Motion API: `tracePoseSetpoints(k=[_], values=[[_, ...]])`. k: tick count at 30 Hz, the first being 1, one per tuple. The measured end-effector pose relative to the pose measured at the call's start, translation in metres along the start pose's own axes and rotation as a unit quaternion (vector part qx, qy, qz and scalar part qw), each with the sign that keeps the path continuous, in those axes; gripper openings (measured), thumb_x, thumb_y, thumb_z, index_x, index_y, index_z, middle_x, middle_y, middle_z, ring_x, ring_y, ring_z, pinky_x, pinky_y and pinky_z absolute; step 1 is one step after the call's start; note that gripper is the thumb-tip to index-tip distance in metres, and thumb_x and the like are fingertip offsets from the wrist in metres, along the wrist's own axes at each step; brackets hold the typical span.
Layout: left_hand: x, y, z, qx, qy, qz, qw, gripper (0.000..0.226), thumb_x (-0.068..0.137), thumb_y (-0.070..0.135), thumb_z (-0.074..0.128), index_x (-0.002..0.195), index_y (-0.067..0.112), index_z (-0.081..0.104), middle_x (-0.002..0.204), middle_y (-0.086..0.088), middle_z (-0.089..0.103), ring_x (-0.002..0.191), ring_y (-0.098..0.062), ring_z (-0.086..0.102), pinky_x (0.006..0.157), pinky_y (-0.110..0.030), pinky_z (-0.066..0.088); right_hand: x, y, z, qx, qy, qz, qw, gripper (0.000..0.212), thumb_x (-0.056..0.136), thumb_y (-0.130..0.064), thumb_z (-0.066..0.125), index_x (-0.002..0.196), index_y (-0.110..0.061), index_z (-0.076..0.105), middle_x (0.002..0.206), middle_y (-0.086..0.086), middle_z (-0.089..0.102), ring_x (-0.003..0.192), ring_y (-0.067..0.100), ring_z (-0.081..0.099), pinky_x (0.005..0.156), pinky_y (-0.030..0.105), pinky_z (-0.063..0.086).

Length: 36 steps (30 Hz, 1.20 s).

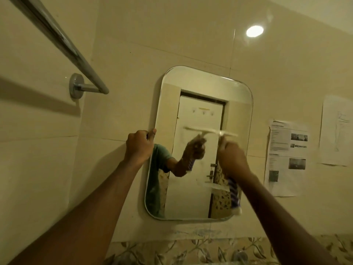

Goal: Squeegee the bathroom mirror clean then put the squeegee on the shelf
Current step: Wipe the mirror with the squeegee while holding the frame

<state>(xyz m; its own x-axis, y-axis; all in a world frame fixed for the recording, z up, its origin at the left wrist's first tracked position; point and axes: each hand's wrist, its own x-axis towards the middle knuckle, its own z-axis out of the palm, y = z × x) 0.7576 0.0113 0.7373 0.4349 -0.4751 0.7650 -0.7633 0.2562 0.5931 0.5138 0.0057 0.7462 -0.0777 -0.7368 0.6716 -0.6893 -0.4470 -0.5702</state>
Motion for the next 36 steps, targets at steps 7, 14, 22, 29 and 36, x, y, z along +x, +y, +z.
tracePoseSetpoints(k=[7,14,22,29,36], values=[[-0.002,-0.004,0.003,-0.012,0.009,0.013,1.0,0.045,0.099,0.041,0.044,0.072,0.008,0.057,0.053,0.003,0.044,0.051,-0.009,0.043,0.044,-0.023,0.025,0.044,-0.05,-0.059,0.051,0.045,-0.043,0.997,0.047,0.103,-0.04,0.03,0.074,-0.009,0.052,0.06,0.005,0.052,0.044,0.014,0.049,0.043,0.025,0.045],[-0.001,-0.005,0.004,-0.013,0.017,0.025,0.999,0.042,0.099,0.039,0.045,0.07,0.011,0.054,0.052,0.005,0.044,0.048,-0.005,0.041,0.044,-0.02,0.022,0.089,-0.084,-0.086,0.028,0.022,0.005,0.999,0.037,0.102,-0.038,0.03,0.098,-0.006,0.047,0.068,0.006,0.05,0.051,0.014,0.05,0.045,0.027,0.046],[0.0,-0.003,0.003,-0.017,0.011,0.015,1.0,0.045,0.099,0.041,0.045,0.07,0.009,0.057,0.053,0.004,0.045,0.052,-0.011,0.044,0.044,-0.023,0.023,0.004,-0.016,-0.03,0.015,-0.053,0.02,0.998,0.044,0.103,-0.033,0.032,0.08,-0.005,0.057,0.063,0.006,0.053,0.047,0.014,0.049,0.044,0.026,0.045],[0.0,-0.008,0.007,-0.014,0.017,0.025,0.999,0.045,0.099,0.041,0.046,0.069,0.009,0.057,0.051,0.005,0.044,0.049,-0.006,0.042,0.044,-0.022,0.024,0.097,-0.075,-0.107,0.027,0.044,-0.002,0.999,0.042,0.101,-0.041,0.031,0.096,-0.005,0.05,0.068,0.005,0.05,0.051,0.014,0.048,0.046,0.026,0.045],[0.0,-0.007,0.008,-0.006,0.028,0.027,0.999,0.042,0.099,0.04,0.046,0.067,0.012,0.053,0.051,0.006,0.042,0.048,-0.005,0.039,0.044,-0.022,0.022,0.045,-0.01,-0.055,-0.033,-0.045,-0.011,0.998,0.038,0.104,-0.026,0.03,0.075,-0.008,0.047,0.064,0.006,0.048,0.052,0.018,0.046,0.054,0.034,0.047]])
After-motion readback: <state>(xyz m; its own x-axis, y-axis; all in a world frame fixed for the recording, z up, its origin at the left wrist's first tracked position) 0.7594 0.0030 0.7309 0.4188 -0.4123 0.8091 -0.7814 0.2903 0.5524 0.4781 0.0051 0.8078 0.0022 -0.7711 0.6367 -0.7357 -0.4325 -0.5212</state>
